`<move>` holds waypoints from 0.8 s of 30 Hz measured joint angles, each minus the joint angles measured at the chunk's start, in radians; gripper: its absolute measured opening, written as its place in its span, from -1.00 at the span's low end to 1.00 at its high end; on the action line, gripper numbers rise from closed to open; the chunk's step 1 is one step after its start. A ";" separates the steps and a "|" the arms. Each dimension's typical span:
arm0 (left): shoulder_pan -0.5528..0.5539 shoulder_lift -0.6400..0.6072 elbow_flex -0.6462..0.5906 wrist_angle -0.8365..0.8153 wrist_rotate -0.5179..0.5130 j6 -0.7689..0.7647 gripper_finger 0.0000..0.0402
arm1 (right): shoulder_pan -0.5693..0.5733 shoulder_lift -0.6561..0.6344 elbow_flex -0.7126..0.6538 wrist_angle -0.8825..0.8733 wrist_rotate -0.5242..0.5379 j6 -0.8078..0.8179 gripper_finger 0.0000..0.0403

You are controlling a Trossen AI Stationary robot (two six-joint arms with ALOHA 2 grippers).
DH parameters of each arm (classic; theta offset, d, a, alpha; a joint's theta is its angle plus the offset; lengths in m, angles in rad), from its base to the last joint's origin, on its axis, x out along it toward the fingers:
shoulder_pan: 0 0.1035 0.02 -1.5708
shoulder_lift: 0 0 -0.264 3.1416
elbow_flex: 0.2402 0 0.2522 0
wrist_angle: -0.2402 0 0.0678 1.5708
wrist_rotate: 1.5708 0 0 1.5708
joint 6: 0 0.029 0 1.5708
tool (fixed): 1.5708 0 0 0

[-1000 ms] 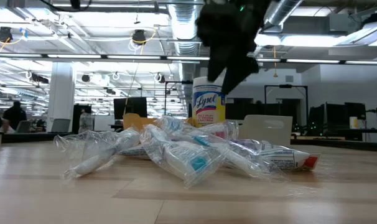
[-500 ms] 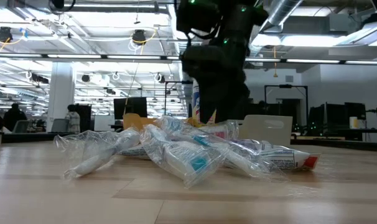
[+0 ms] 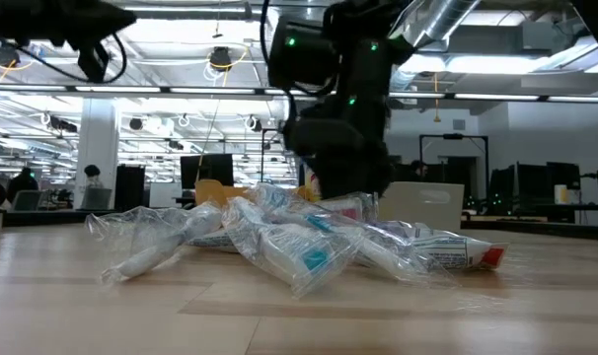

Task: Pick & Place Travel size toiletries
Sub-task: Put the violet toothpaste into the yellow bin

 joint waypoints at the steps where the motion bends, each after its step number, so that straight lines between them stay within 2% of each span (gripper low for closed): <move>1: -0.003 -0.006 -0.018 0.010 0.000 -0.008 -1.00 | -0.001 0.009 -0.001 -0.009 -0.001 -0.003 0.40; 5: -0.026 -0.024 -0.090 0.081 -0.001 -0.031 -1.00 | 0.007 0.021 0.001 -0.011 0.006 -0.013 0.36; 8: -0.042 -0.024 -0.136 0.122 -0.001 -0.034 -1.00 | 0.006 0.021 0.001 -0.013 0.008 -0.013 0.19; 17: -0.061 -0.022 -0.229 0.177 -0.013 -0.094 -1.00 | -0.029 0.010 0.015 -0.065 -0.013 -0.008 -0.87; 19: -0.061 -0.022 -0.244 0.191 -0.014 -0.105 -1.00 | -0.033 0.006 0.048 -0.076 -0.013 -0.036 -0.94; 24: -0.061 -0.020 -0.287 0.207 -0.014 -0.140 -1.00 | -0.078 -0.026 0.184 -0.119 -0.001 -0.100 -0.90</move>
